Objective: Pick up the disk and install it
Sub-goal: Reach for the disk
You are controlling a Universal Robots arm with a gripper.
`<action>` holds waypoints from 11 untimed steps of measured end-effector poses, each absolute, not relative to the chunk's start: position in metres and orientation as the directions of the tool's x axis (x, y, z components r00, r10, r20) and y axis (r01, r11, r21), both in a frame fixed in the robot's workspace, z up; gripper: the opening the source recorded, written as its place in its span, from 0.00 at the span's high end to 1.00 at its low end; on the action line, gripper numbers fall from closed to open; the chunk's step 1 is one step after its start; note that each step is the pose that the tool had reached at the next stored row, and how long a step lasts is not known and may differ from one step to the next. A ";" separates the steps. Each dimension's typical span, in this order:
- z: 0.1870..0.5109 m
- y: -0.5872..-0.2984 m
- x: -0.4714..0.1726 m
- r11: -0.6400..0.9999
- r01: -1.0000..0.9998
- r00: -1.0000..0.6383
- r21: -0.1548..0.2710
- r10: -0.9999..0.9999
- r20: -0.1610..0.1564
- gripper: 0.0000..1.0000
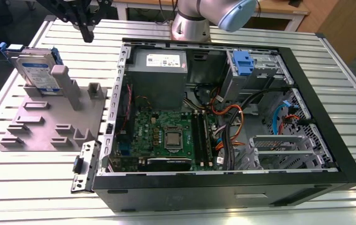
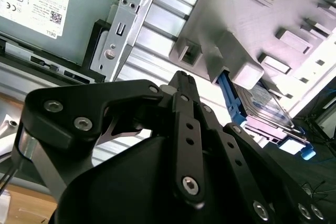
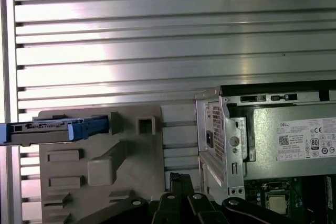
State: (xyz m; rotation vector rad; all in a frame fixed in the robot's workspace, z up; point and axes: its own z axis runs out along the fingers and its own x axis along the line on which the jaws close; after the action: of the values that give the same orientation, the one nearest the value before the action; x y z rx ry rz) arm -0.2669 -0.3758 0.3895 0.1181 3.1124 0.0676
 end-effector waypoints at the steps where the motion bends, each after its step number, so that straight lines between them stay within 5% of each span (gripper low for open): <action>1: 0.389 -0.376 -0.267 0.996 0.075 -0.997 0.044 0.076 -0.024 0.89; 11: 0.389 -0.374 -0.275 0.996 0.075 -0.997 0.044 0.076 -0.025 0.89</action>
State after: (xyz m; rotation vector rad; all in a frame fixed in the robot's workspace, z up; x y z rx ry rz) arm -0.2747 -0.3744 0.3894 0.1180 3.1124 0.0677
